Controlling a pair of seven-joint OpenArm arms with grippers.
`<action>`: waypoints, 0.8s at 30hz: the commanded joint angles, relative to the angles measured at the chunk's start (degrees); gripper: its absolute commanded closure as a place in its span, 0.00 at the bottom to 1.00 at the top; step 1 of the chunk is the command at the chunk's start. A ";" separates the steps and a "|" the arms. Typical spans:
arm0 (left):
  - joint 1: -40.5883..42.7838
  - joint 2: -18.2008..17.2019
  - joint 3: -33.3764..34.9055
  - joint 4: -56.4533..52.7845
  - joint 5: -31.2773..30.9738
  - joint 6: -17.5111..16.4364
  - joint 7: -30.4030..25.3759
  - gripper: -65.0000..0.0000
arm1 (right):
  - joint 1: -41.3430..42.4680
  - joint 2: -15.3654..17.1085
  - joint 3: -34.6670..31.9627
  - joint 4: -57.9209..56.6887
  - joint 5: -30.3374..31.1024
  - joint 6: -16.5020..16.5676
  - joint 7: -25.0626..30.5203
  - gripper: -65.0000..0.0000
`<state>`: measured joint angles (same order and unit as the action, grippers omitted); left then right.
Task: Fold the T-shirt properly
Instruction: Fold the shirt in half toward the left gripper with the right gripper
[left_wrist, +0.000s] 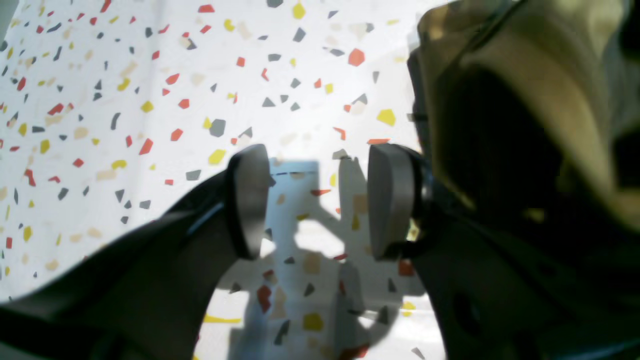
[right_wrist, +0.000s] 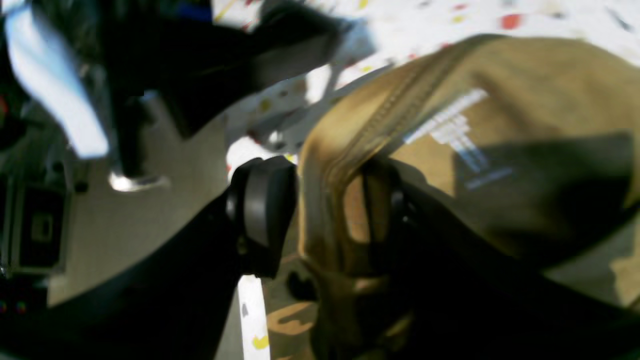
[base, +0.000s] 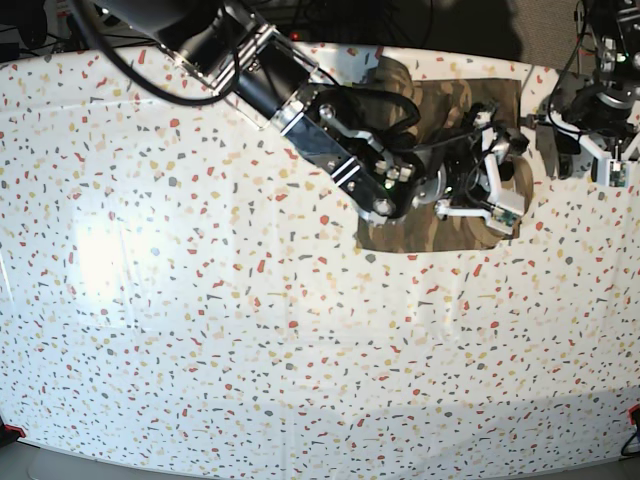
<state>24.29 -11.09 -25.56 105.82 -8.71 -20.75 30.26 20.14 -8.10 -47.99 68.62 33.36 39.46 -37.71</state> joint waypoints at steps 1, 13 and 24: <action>-0.13 -0.52 -0.39 1.18 -0.57 0.37 -1.16 0.53 | 1.44 -0.90 0.04 1.03 2.38 0.54 1.27 0.59; -0.13 -0.52 -0.39 1.18 -0.55 0.37 -1.14 0.53 | 2.51 -0.90 -0.04 17.03 -8.13 0.54 0.44 0.59; -0.13 -0.52 -0.39 1.18 -0.55 0.39 -1.11 0.53 | 5.20 -0.90 0.39 18.60 -17.84 0.54 8.85 0.59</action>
<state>24.29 -11.07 -25.56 105.82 -8.71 -20.75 30.26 23.77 -8.12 -48.07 86.26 15.03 39.75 -30.20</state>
